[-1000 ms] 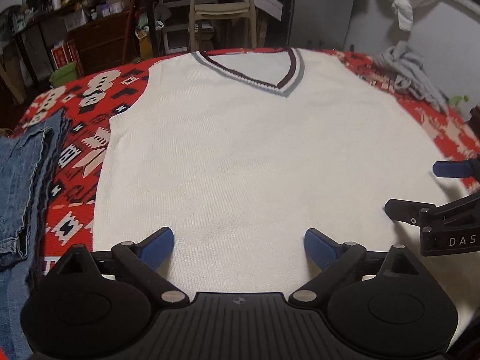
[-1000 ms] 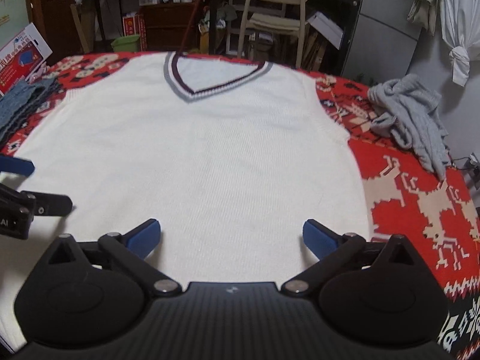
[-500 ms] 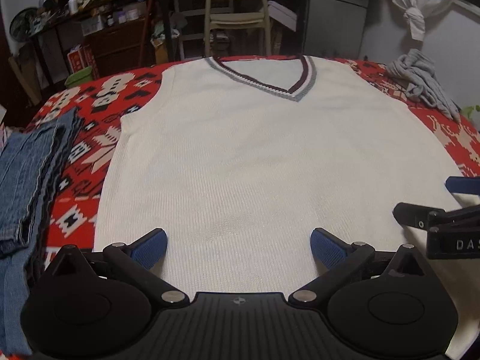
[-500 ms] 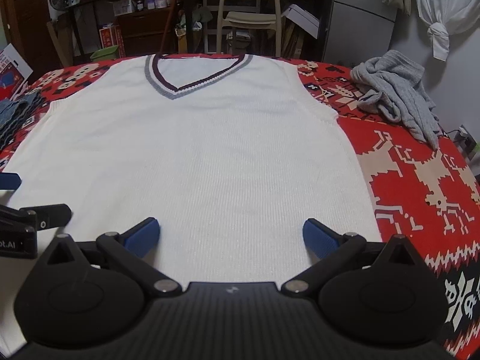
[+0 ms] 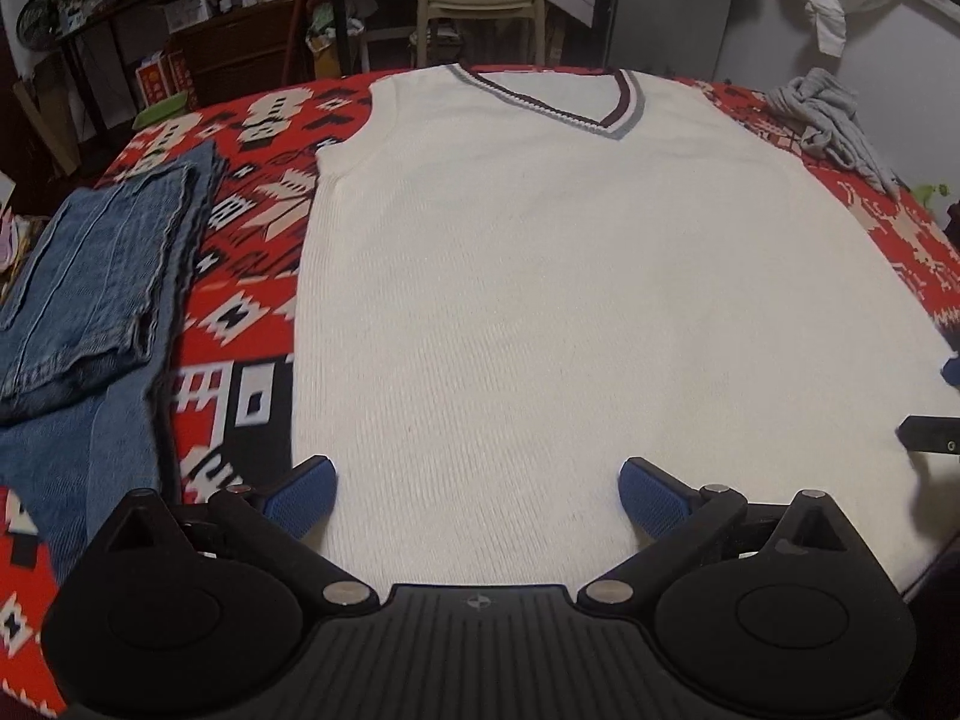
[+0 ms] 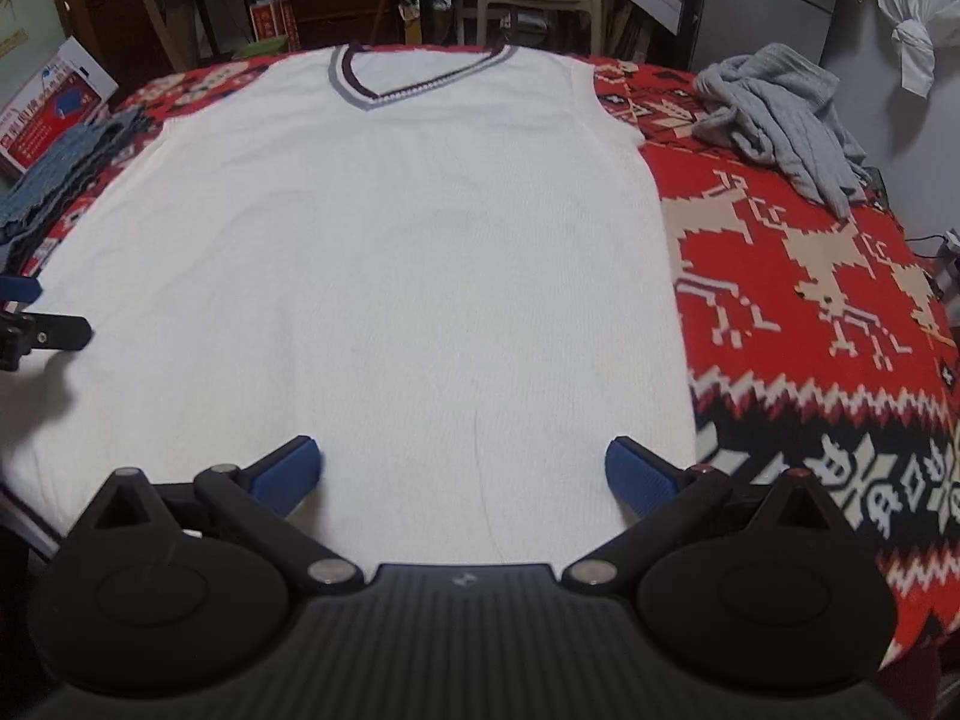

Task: Fold clothes

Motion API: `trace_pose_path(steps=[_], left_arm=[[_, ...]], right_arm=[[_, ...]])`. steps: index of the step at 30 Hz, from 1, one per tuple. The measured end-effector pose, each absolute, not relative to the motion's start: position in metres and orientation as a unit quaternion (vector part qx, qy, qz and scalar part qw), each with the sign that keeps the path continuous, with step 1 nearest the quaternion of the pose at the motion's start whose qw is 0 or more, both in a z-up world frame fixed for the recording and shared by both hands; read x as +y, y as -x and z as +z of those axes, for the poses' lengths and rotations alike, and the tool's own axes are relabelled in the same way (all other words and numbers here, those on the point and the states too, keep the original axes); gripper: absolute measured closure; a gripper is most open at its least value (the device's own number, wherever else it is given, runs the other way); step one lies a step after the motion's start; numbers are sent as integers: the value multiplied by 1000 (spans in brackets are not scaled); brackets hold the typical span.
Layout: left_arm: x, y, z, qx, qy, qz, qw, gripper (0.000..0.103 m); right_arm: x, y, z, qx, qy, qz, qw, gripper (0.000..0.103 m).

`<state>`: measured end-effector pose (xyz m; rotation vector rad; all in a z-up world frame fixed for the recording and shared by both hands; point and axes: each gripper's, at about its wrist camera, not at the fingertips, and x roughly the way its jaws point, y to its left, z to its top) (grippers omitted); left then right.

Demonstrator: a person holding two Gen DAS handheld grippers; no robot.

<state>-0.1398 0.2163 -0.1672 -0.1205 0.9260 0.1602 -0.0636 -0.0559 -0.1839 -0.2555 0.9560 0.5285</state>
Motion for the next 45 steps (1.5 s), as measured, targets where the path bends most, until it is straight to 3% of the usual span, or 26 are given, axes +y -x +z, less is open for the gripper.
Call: trace_pose_path(steps=[6, 10, 14, 20, 27, 41, 45], left_arm=[[199, 121, -141, 389, 83, 44, 917, 5], [182, 75, -152, 394, 89, 20, 914, 31], [171, 43, -171, 391, 72, 46, 916, 33], [165, 47, -177, 400, 15, 44, 916, 30], [160, 96, -178, 405, -15, -25, 914, 13], [160, 159, -171, 484, -76, -69, 869, 7], [173, 170, -171, 508, -44, -55, 859, 4]], right_arm=[[-42, 61, -158, 415, 95, 273, 863, 1], [-10, 36, -153, 399, 96, 271, 870, 7], [17, 10, -159, 393, 92, 260, 877, 8], [29, -2, -188, 412, 109, 244, 871, 5], [13, 31, -191, 415, 141, 272, 857, 1], [-44, 87, -183, 475, 180, 292, 810, 1], [-59, 98, -182, 482, 174, 287, 809, 1]])
